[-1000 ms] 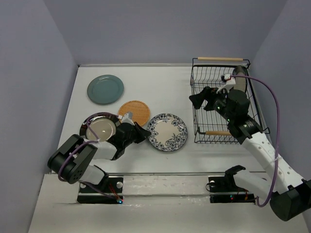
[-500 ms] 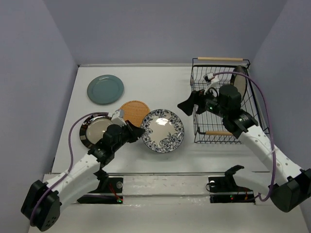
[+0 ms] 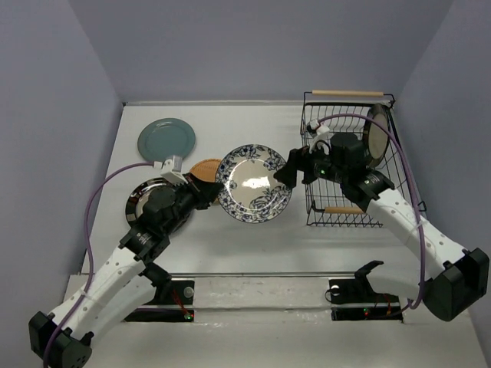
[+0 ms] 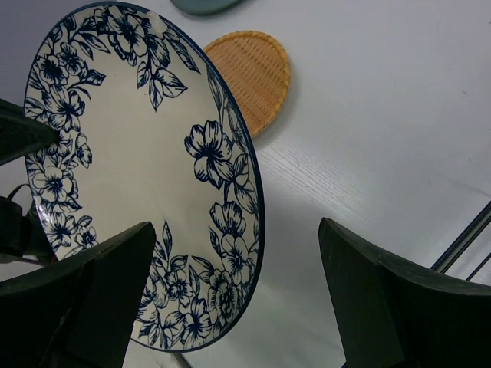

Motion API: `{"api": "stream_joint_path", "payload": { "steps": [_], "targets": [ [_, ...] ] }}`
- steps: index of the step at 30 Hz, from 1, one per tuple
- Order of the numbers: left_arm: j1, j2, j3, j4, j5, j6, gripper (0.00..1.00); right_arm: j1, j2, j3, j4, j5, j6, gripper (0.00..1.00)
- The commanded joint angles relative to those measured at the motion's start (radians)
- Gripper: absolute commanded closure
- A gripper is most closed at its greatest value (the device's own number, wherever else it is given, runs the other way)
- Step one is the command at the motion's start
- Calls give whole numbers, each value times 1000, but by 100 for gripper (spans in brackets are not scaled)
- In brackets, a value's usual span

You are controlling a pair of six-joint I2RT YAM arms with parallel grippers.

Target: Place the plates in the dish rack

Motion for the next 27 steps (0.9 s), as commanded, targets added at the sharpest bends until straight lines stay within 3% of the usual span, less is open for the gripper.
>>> {"api": "stream_joint_path", "payload": {
  "steps": [1,6,9,11,12,14,15,20,24,27],
  "targets": [
    [4,-51,82,164,44,-27,94,16,10,48,5,-36,-18,9],
    [2,-51,94,203,73,-31,94,16,31,28,80,-261,14,24],
    [2,-59,108,216,90,-31,94,16,43,16,109,-333,38,26],
    [4,-60,126,213,93,-23,94,16,39,10,132,-358,57,36],
    [4,-62,139,209,95,-17,94,16,30,5,143,-367,64,48],
    [2,-65,148,201,97,-11,94,16,22,5,156,-387,80,59],
    [2,-68,151,201,100,-8,94,16,19,8,164,-405,85,72],
    [2,-93,157,209,112,-17,94,16,37,30,176,-452,117,93],
    [2,-99,165,213,138,-23,94,16,51,33,199,-494,140,93],
    [2,-102,165,239,170,-37,94,16,65,27,229,-521,165,68]
  ]
}}
